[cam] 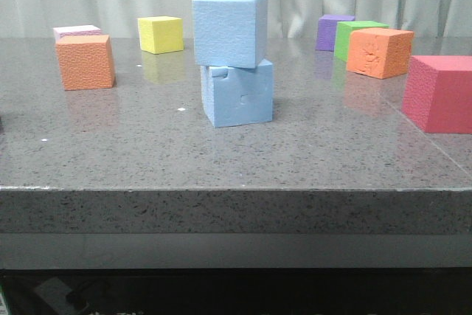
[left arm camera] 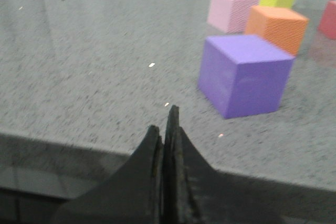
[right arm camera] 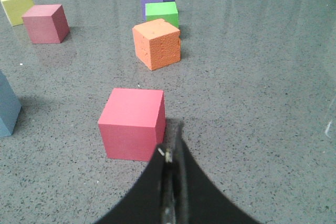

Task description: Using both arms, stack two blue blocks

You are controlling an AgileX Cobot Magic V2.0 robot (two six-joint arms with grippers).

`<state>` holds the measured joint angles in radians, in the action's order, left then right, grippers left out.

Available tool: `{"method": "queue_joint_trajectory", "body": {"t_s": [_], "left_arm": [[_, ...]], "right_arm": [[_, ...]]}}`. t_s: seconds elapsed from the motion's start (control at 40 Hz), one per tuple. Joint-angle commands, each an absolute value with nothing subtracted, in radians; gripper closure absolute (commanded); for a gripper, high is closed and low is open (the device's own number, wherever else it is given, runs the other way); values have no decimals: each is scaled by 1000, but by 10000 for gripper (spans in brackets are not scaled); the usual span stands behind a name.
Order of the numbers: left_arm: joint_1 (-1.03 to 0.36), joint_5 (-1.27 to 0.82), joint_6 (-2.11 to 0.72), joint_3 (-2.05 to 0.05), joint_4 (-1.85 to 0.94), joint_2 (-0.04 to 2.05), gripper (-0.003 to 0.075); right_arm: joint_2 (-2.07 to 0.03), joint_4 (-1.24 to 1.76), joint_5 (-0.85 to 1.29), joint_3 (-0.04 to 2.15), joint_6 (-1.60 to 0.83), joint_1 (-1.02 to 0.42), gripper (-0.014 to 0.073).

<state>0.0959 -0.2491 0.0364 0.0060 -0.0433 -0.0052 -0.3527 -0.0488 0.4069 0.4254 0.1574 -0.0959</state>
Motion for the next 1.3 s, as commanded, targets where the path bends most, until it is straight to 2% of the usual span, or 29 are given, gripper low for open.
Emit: {"method": "queue_joint_trajectory", "body": {"t_s": [0.0, 1.28], "left_arm": [[117, -115, 37, 27, -54, -29, 738], [117, -124, 37, 42, -54, -29, 738]], "right_arm": [[-359, -53, 326, 451, 149, -94, 663], [-359, -53, 326, 451, 149, -94, 663]]}}
